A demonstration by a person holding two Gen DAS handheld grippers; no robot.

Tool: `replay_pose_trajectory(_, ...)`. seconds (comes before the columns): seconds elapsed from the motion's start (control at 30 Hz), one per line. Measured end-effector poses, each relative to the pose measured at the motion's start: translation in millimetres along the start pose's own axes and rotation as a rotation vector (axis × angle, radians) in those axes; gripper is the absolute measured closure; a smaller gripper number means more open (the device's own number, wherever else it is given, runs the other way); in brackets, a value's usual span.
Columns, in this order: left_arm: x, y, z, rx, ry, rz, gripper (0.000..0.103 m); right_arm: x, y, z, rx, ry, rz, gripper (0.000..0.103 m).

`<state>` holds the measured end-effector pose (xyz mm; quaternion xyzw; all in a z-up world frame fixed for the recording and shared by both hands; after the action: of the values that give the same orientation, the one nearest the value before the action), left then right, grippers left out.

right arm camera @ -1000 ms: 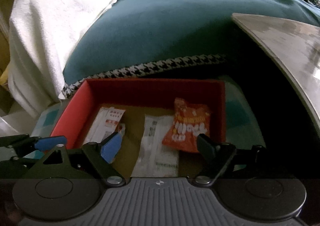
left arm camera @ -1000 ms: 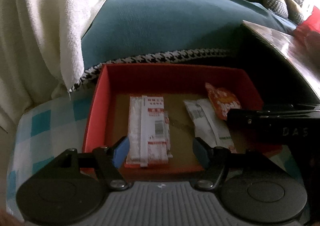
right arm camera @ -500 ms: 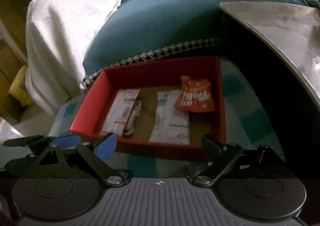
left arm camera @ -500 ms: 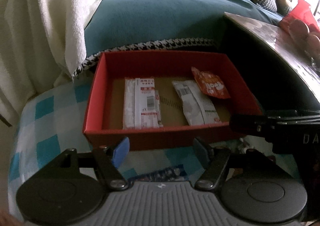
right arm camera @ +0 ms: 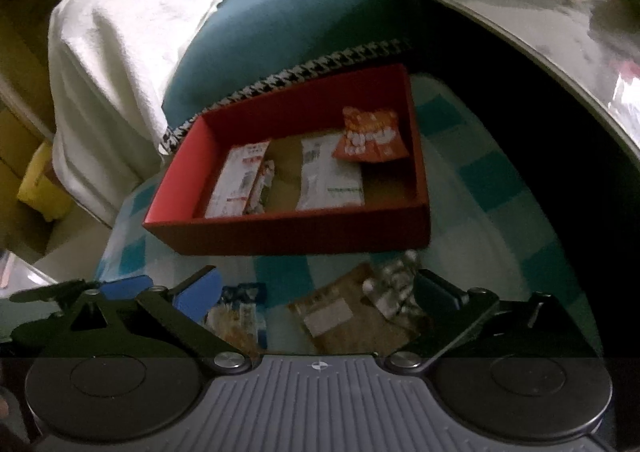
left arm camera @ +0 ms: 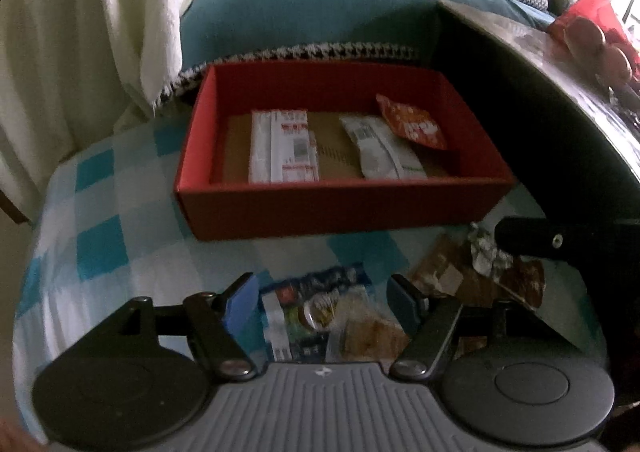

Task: Organize snacks
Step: 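Withdraw both grippers from the box back toward the snack pile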

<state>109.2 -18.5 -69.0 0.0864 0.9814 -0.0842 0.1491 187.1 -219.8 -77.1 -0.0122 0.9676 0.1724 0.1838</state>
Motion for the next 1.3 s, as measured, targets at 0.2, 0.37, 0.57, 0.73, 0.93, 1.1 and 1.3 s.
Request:
replay_pose_trajectory(0.2, 26.3, -13.0, 14.7, 0.033, 0.075, 0.024, 0.038, 9.1, -8.5, -1.8, -0.041, 0.013, 0.048, 0.000)
replay_pose_trajectory(0.37, 36.0, -21.4, 10.1, 0.037, 0.058, 0.062, 0.038, 9.1, -10.4, -8.6, -0.088, 0.001, 0.072, 0.000)
replay_pose_trajectory(0.57, 20.2, -64.6, -8.5, 0.075, -0.041, 0.361, 0.034, 6.8, -11.7, -18.8, -0.160, -0.008, 0.104, 0.000)
replay_pose_trajectory(0.73, 12.2, -92.3, 13.0, 0.037, 0.023, 0.558, 0.033, 7.9, -16.6, -25.0, -0.197, -0.011, 0.115, 0.000)
replay_pose_trajectory(0.93, 28.1, -102.7, 35.0, 0.037, 0.127, 0.647, 0.033, 9.9, -23.0, -22.9, -0.212, 0.013, 0.131, 0.000)
replay_pose_trajectory(1.1, 66.1, -90.5, 26.7, 0.050, 0.206, 0.657, 0.033, 9.1, -18.6, -24.1, -0.229, 0.019, 0.121, 0.000)
replay_pose_trajectory(1.3, 94.0, -84.7, 10.3, -0.011, 0.192, 0.700, 0.033, 11.9, -8.2, -22.6, -0.237, 0.034, 0.097, 0.000)
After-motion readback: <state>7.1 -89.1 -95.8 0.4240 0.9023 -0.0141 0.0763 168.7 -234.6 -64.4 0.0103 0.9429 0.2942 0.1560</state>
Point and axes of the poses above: each gripper's, at about its wrist camera, not at the fingertips, and z roughly the way its jaws point, y to its left, x to its underside, the point moved 9 cm from there along z, roughly the way its jaws point, and after that the axes turned 14 degrees about y, right-handed, at the moved point
